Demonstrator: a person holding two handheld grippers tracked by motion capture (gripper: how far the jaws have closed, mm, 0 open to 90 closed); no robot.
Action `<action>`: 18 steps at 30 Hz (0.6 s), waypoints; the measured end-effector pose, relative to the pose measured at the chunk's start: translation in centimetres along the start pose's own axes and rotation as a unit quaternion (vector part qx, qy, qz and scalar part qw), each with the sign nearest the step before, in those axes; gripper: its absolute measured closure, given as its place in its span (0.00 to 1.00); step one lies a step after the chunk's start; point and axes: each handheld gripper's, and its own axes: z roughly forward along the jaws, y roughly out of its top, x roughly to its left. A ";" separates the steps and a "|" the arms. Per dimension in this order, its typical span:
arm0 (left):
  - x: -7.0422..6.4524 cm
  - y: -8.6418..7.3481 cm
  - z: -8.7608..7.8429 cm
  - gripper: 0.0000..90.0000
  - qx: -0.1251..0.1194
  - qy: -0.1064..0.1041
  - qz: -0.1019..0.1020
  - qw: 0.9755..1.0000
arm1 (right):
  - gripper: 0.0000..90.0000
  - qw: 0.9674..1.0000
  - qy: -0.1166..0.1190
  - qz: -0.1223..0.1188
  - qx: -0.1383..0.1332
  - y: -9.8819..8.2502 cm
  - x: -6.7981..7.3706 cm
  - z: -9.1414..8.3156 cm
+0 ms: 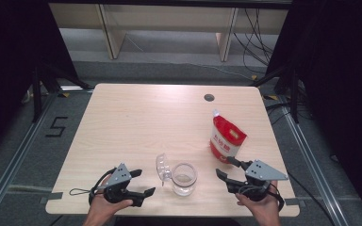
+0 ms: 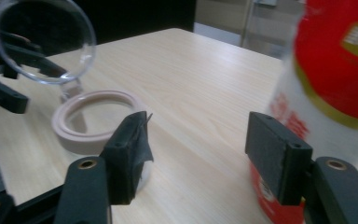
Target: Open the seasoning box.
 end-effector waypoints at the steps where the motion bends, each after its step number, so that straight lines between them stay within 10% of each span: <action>1: 0.0 0.0 -0.1 0.19 -0.003 -0.002 0.001 1.000 | 0.42 1.000 -0.011 0.014 0.005 -0.1 0.0 -0.3; 18: -0.1 -0.1 -0.4 0.20 -0.010 0.020 -0.003 1.000 | 0.33 0.997 -0.061 0.046 -0.009 -2.7 -3.1 -1.3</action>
